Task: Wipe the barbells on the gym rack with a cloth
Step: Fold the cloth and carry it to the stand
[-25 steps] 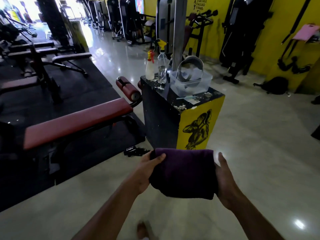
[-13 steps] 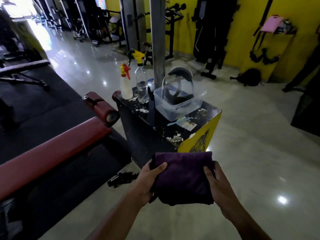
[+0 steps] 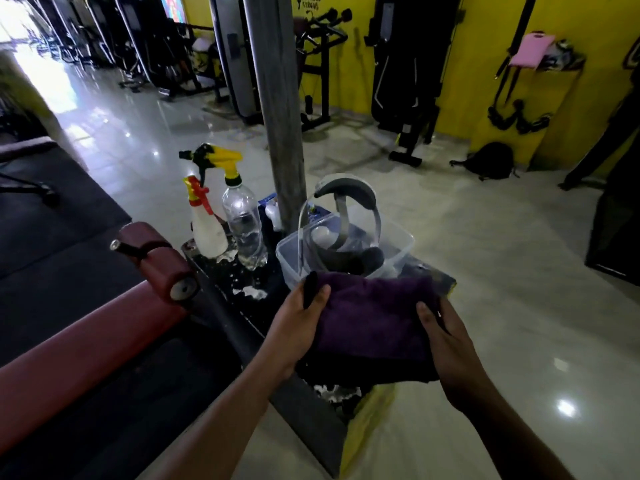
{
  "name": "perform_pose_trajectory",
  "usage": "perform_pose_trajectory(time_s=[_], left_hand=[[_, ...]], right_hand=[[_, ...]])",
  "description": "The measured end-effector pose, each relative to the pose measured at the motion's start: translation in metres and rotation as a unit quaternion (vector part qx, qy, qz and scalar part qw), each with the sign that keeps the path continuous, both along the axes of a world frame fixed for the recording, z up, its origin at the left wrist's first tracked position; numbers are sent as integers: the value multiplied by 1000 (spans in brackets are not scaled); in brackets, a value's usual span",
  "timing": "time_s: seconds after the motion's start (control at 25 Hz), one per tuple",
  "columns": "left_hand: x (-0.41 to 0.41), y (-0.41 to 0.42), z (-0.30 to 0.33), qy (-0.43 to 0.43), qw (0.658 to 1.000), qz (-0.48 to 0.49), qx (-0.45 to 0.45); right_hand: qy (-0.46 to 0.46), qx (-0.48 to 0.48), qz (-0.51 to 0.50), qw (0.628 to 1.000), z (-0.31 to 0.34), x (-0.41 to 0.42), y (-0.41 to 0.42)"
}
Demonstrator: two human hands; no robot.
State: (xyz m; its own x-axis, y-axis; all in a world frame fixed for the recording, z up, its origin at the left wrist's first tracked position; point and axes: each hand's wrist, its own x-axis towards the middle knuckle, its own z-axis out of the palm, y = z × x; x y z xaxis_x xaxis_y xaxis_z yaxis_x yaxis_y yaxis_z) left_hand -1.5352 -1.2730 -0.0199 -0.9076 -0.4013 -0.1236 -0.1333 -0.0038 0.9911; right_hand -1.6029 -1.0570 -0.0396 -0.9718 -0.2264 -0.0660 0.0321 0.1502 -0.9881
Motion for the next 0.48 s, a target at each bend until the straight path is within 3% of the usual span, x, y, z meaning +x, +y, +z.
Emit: perform_pose_trajectory(time_s=[0.48], left_hand=[[-148,-75,24,24,997,-9,-79]], right_hand=[[58,40,-49,996,36,-127,-66]])
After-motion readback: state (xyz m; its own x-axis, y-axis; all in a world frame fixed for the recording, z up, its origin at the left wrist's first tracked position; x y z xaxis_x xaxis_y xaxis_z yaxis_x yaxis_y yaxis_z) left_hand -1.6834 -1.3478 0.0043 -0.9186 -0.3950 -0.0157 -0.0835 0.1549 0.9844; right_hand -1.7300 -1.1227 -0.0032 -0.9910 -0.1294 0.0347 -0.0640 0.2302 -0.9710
